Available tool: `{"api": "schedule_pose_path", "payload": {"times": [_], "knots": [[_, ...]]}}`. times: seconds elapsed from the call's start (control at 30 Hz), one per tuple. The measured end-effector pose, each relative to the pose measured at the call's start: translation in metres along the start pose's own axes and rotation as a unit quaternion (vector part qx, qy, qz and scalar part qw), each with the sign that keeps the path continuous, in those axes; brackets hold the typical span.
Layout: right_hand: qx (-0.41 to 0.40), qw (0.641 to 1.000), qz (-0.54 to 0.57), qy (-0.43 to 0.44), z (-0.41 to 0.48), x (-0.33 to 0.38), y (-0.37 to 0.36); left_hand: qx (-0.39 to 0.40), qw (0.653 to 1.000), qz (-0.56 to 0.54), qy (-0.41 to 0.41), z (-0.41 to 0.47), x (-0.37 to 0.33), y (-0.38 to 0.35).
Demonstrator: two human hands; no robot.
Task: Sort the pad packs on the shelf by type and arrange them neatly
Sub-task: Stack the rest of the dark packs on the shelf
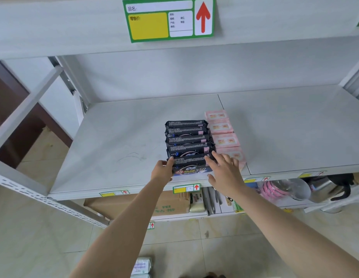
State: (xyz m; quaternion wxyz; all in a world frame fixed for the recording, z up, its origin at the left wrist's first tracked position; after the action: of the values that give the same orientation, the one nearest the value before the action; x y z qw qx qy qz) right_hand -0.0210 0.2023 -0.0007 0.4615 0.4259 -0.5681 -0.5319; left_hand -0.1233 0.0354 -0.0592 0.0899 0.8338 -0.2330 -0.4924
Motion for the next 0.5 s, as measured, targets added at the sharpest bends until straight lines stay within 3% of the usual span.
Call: {"api": "schedule_pose_path", "payload": {"times": [0.33, 0.5], "knots": [[-0.1, 0.99, 0.098, -0.017, -0.029, 0.023, 0.009, -0.005, 0.998, 0.042, -0.05, -0.01, 0.006, 0.027], [-0.094, 0.986, 0.127, -0.05, -0.048, 0.033, 0.004, -0.001, 0.997, 0.017, -0.069, -0.023, 0.014, 0.044]]}}
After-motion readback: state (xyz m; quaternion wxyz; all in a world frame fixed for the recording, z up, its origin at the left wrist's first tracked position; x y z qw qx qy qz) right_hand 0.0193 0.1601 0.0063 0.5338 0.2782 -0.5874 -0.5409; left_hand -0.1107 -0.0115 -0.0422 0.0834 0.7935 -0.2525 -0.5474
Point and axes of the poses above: each hand's wrist, its own z-axis towards the middle knuckle, its own y-axis out of the back of the hand, x = y × z, the point moved 8 cm from there along z, towards the middle knuckle, and after that the axes turned 5 degrees about -x, right-handed, at the moved point
